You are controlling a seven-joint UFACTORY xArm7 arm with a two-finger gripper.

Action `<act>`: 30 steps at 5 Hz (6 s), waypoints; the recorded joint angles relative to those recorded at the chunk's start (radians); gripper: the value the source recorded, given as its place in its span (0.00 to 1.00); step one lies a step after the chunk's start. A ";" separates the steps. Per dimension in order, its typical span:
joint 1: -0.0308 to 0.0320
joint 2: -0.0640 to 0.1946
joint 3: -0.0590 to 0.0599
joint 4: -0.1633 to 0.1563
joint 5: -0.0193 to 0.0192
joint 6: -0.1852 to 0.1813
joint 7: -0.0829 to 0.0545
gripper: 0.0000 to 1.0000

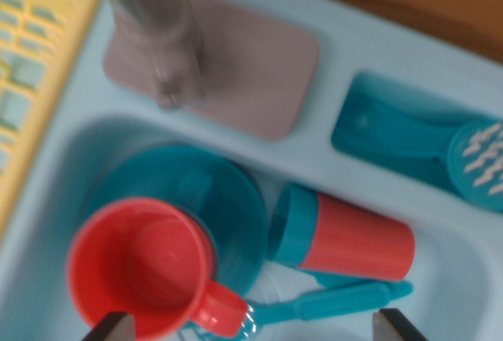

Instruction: Pick detergent from the sink

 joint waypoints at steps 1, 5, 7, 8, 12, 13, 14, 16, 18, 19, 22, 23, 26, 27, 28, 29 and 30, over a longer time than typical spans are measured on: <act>0.0000 0.000 0.000 0.000 0.0000 0.000 0.000 0.00; -0.0163 0.003 -0.018 -0.081 0.0019 -0.082 -0.065 0.00; -0.0237 0.005 -0.027 -0.118 0.0027 -0.119 -0.095 0.00; -0.0300 0.006 -0.034 -0.149 0.0034 -0.150 -0.120 0.00; -0.0408 0.008 -0.046 -0.203 0.0046 -0.204 -0.163 0.00; -0.0408 0.008 -0.046 -0.203 0.0046 -0.204 -0.163 0.00; -0.0447 0.009 -0.051 -0.222 0.0051 -0.224 -0.178 0.00; -0.0474 0.009 -0.054 -0.236 0.0054 -0.237 -0.189 0.00; -0.0491 0.010 -0.056 -0.244 0.0056 -0.246 -0.196 0.00; -0.0491 0.010 -0.056 -0.244 0.0056 -0.246 -0.196 0.00; -0.0495 0.010 -0.056 -0.246 0.0056 -0.248 -0.197 0.00; -0.0495 0.010 -0.056 -0.246 0.0056 -0.248 -0.197 0.00; -0.0495 0.010 -0.056 -0.245 0.0056 -0.247 -0.197 1.00; -0.0494 0.007 -0.056 -0.242 0.0053 -0.241 -0.197 1.00; -0.0494 0.007 -0.056 -0.242 0.0053 -0.241 -0.197 1.00; -0.0492 0.002 -0.056 -0.233 0.0046 -0.227 -0.197 1.00; -0.0492 0.002 -0.056 -0.233 0.0046 -0.227 -0.197 1.00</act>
